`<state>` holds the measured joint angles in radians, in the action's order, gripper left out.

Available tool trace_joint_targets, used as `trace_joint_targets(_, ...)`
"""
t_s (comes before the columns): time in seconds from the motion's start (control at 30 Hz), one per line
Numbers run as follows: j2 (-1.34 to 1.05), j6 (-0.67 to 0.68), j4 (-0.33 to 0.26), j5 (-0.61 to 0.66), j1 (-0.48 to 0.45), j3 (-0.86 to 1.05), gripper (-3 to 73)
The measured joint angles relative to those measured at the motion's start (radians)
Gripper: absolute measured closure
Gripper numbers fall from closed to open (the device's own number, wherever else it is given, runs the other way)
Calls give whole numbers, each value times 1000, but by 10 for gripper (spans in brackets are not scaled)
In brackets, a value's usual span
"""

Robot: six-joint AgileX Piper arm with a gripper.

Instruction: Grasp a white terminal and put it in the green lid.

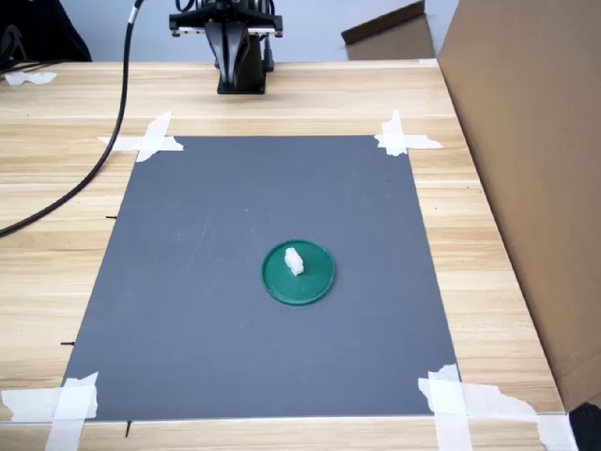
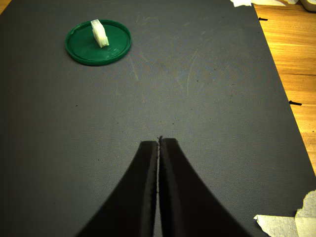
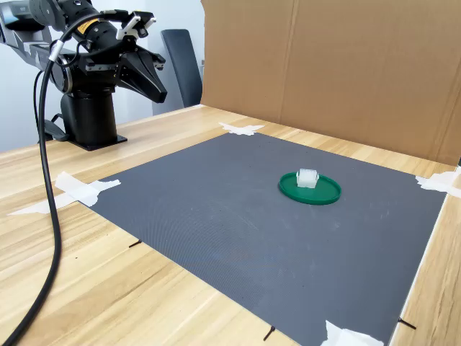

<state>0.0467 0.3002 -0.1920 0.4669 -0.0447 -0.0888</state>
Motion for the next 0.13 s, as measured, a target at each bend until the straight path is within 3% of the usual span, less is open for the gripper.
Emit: trace_joint_targets(0.13, 0, 0, 0, 0, 0, 0, 721)
